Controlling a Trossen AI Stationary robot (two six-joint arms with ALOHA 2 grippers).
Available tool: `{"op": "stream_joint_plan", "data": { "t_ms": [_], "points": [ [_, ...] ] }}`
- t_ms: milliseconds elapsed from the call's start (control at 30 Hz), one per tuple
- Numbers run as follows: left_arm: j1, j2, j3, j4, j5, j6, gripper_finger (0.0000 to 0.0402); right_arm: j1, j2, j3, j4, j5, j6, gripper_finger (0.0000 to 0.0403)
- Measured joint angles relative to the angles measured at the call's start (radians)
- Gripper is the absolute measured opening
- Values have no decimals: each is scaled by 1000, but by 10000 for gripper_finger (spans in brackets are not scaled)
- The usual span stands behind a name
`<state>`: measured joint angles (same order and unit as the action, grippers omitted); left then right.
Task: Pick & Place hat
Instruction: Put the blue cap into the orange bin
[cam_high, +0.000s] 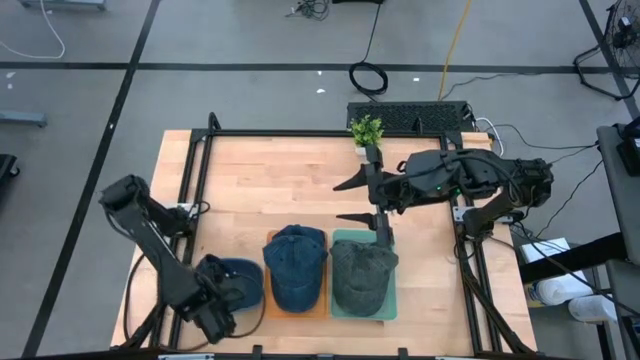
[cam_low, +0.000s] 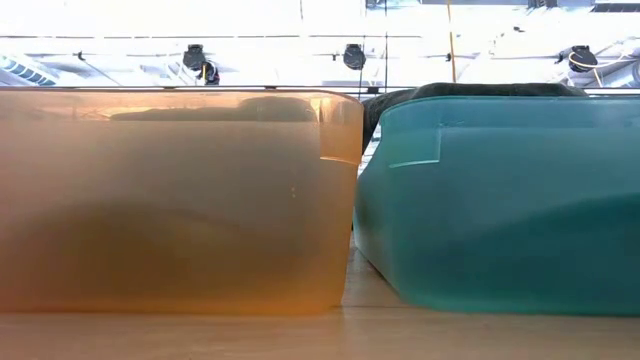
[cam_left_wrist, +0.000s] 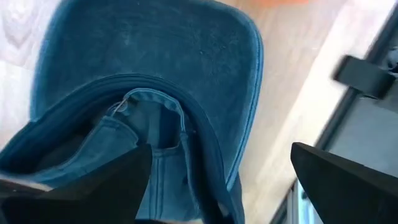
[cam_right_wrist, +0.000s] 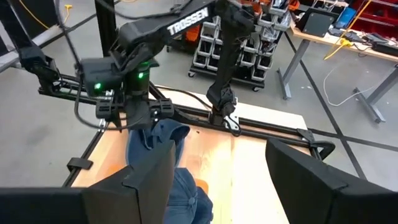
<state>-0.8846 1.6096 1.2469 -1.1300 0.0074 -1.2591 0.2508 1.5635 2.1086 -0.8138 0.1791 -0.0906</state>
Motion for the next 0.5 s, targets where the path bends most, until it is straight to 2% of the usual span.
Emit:
{"op": "stream_joint_plan", "data": {
  "t_ms": [300, 500],
  "points": [
    [-14, 181, 0, 5, -3, 21, 392, 14, 0, 0, 0, -1, 0, 240],
    [-21, 291, 0, -28, 57, 78, 392, 20, 0, 0, 0, -1, -6, 240]
  ]
}}
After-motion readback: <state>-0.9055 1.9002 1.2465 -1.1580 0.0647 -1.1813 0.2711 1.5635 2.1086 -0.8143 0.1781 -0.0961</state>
